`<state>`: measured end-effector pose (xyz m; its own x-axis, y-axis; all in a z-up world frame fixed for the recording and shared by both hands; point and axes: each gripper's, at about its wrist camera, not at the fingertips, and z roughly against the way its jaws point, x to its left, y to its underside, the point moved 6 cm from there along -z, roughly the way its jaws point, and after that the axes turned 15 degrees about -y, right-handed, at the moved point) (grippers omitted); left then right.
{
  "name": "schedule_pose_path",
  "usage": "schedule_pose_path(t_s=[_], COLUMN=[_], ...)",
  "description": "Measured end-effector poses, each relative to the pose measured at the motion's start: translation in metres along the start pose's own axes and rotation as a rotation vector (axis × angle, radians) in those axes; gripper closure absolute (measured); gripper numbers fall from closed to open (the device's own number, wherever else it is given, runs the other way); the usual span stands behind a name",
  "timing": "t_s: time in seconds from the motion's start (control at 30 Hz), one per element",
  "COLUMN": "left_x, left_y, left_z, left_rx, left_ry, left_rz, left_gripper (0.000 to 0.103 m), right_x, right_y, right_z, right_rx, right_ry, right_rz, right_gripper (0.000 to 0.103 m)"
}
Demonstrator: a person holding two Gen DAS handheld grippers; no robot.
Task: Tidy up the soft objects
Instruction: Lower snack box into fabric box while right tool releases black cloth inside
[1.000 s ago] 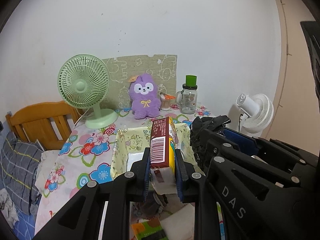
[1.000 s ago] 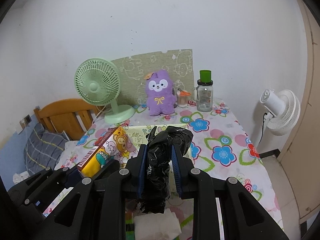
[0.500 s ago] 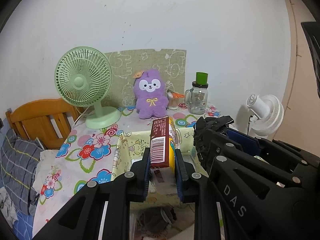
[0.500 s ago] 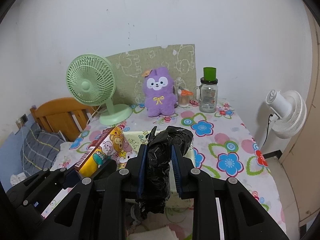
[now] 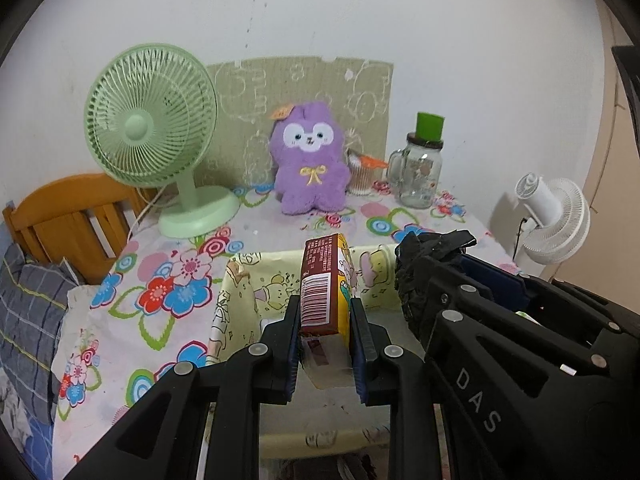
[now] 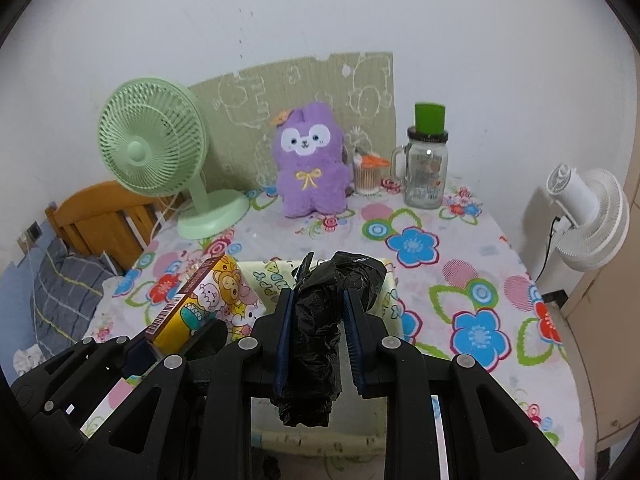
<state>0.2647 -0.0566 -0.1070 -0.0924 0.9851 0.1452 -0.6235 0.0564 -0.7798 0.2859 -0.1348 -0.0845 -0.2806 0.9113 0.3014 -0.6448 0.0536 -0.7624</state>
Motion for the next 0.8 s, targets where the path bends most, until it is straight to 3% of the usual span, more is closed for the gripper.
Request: schedule_pose_path(t_s=[0.3,0.4,0.47,0.53,0.67,0.8], left_x=[0.0,0.0,0.0,0.002,0.003,0.003], left_y=[0.008,0.009,0.01,0.01,0.01,0.008], left_z=[-0.03,-0.036,-0.038,-0.04,-0.04,-0.034], left_rx=[0.064,0.075,0.08,0.084,0.084,0.068], left_ry=[-0.029,-0.036,-0.04,-0.045,-0.046,-0.054], left_rz=[-0.004,-0.003,-0.002,0.004,0.001,0.0], left_gripper=[0.078,0.066,0.06,0.044,0.03,0.019], right_x=[-0.011,-0.014,-0.015,-0.014,-0.013,-0.012], right_y=[0.006,0.006,0.007,0.008,0.007,0.006], right_z=[-0.034,-0.039,-0.043,-0.045,-0.041,-0.037], right_rx=[0.053,0.056,0.07,0.076,0.053,0.054], right_ry=[0.005,0.001,0.005,-0.002,0.008,0.017], right_rz=[-0.02,-0.027,-0.022,-0.023,-0.017,-0.009], right_gripper=[0.075,0.073,0.064,0.049,0.027,0.023])
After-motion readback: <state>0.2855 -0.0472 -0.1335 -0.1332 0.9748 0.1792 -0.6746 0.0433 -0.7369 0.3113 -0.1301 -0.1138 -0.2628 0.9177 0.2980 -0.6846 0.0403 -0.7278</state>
